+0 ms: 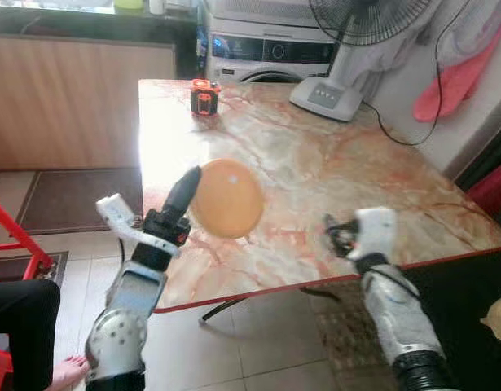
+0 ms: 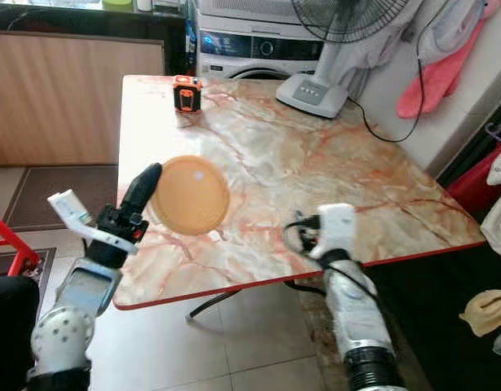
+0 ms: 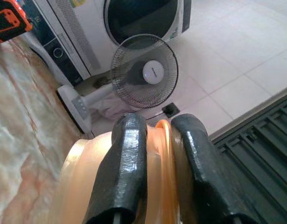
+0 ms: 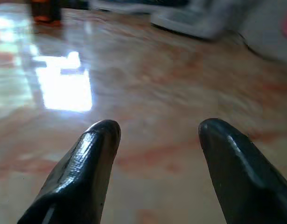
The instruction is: Restocking fridge
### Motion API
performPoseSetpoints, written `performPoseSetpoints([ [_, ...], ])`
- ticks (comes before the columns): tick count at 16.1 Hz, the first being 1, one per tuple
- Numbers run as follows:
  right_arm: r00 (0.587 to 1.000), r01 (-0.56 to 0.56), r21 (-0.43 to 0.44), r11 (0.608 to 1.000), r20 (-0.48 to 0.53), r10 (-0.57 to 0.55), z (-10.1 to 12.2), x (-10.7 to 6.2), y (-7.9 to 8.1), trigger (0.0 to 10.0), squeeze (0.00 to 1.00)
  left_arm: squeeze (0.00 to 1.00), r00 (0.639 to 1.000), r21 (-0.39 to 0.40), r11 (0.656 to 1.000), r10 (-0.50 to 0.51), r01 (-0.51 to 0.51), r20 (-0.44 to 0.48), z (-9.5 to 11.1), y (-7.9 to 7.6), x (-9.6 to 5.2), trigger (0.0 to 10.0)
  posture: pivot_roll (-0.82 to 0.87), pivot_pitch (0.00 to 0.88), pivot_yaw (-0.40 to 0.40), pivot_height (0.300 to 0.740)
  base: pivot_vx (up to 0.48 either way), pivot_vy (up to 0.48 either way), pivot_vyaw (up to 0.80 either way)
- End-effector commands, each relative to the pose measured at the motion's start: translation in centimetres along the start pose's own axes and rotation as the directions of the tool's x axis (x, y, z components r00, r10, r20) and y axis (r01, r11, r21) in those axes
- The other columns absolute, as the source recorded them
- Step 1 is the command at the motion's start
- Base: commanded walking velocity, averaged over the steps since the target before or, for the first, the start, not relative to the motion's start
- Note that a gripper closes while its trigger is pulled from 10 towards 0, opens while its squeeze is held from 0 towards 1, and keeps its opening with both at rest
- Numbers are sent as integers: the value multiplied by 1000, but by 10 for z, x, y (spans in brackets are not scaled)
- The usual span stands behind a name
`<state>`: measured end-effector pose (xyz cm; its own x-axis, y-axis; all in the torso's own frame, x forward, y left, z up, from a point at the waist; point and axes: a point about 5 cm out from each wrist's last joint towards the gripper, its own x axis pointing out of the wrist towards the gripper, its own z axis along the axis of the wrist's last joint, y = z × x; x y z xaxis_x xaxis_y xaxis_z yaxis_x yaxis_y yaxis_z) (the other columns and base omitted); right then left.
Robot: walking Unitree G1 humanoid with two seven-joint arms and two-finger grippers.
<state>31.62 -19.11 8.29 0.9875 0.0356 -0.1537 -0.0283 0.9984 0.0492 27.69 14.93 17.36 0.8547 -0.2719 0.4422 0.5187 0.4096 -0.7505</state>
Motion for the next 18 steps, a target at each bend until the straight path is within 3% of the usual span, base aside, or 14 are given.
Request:
performPoseSetpoints([
  [1, 997, 77, 64, 995, 7, -77, 2, -1, -20, 10000, 0, 0, 1000, -19, 1000, -13, 13, 22, 2, -9, 0, 10000, -17, 0, -146, 740, 0, 0, 0],
  [4, 993, 119, 87, 989, 13, -121, -1, -3, -32, 10000, 0, 0, 999, -10, 1000, 8, -8, 42, 7, -11, -4, 10000, -12, 0, -139, 740, 0, 0, 0],
  [10, 992, 122, 133, 984, 14, -125, -12, -8, -24, 10000, 0, 0, 1000, -62, 998, -4, 4, 2, -4, -17, 3, 10000, -20, 0, -114, 740, 0, 0, 0],
  [18, 994, 108, 137, 985, 14, -111, -14, -8, -14, 10000, 0, 0, 1000, -62, 998, -5, 4, -16, -8, -19, 6, 10000, -24, 0, -107, 740, 0, 0, -738],
])
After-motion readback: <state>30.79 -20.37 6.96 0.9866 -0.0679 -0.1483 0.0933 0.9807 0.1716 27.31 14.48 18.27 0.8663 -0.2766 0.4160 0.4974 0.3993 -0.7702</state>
